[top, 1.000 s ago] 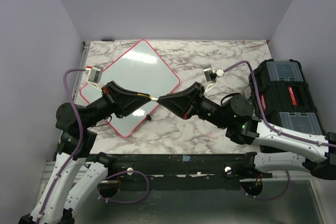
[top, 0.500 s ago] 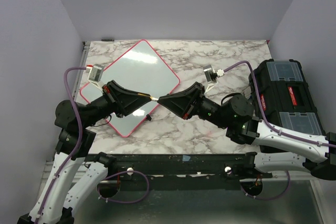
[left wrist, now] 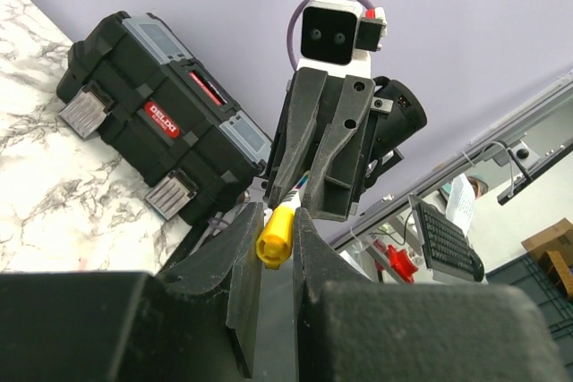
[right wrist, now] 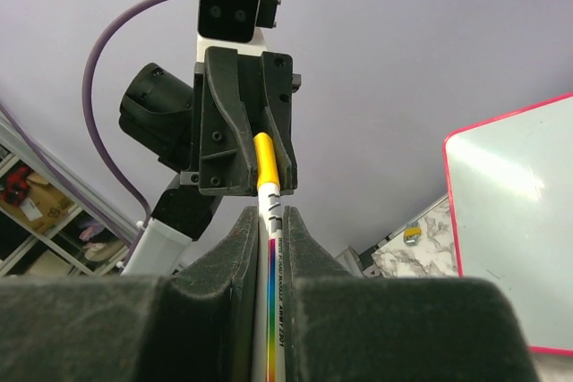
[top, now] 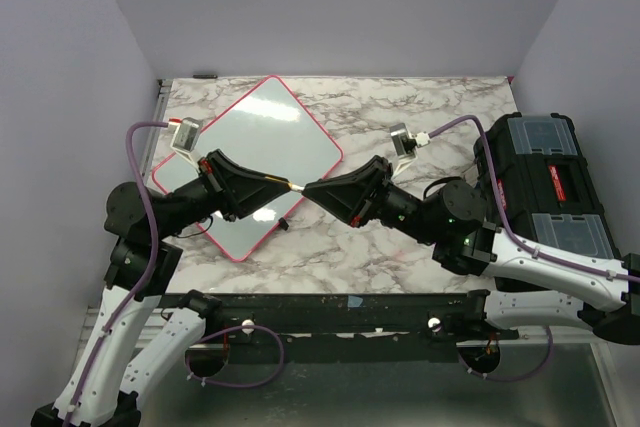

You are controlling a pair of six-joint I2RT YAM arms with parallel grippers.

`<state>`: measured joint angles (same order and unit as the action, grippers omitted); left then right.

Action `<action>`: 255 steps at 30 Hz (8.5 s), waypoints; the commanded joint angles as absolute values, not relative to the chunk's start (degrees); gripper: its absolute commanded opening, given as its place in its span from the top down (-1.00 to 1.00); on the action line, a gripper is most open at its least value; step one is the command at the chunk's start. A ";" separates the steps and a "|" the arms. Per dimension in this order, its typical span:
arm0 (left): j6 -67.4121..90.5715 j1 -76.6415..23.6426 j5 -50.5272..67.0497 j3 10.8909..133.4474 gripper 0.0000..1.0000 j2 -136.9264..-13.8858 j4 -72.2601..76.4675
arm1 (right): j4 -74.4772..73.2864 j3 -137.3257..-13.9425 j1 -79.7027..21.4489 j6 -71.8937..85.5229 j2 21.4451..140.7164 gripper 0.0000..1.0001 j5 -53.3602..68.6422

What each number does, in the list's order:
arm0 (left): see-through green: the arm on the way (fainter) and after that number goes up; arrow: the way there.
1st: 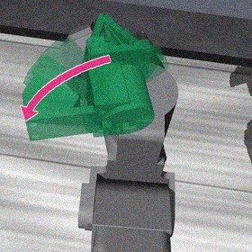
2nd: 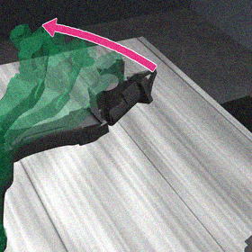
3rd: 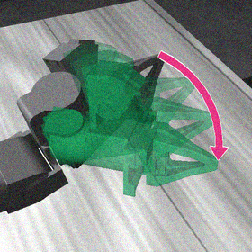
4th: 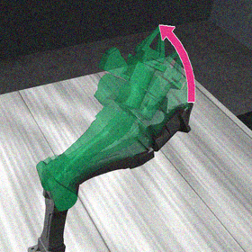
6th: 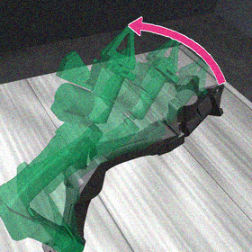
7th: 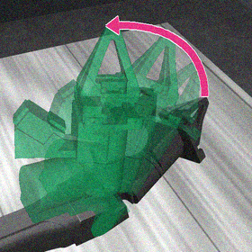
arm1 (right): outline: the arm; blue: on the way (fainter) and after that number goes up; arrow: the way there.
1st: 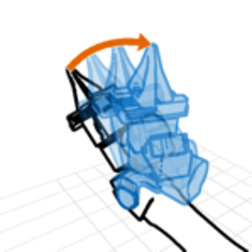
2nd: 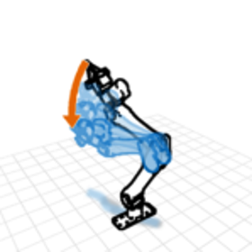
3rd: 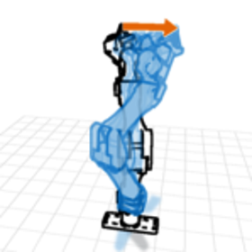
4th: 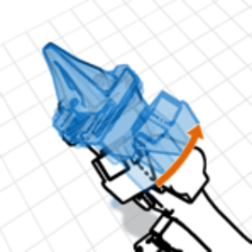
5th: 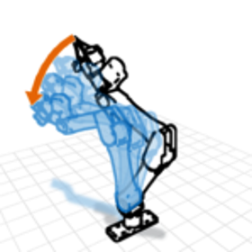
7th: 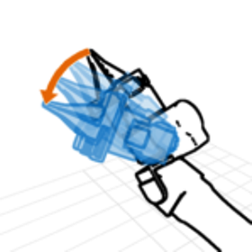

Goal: Write a sentence on the whiteboard
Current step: Open the pen cap from the whiteboard marker, then place the pen cap at the center of the board, then move the whiteboard to the center of the board.

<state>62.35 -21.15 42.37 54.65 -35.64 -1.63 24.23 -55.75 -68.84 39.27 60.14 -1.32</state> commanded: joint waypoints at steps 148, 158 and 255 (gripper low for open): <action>40.88 -43.20 21.43 75.07 -0.47 -102.02 -2.63 | -20.48 -57.04 -69.62 43.96 31.20 0.99 -40.23; 32.63 -33.78 20.73 70.80 -0.49 -83.35 -14.05 | -19.23 -57.43 -69.61 43.63 34.13 0.99 -40.17; 17.09 14.84 40.12 73.87 -0.26 -92.46 -27.96 | -22.50 -57.71 -69.68 45.35 49.43 0.98 -34.63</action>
<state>18.31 16.91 40.42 74.13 -91.46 -23.57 -23.20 -58.74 -69.34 45.50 50.50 -34.65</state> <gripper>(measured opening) 0.656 0.117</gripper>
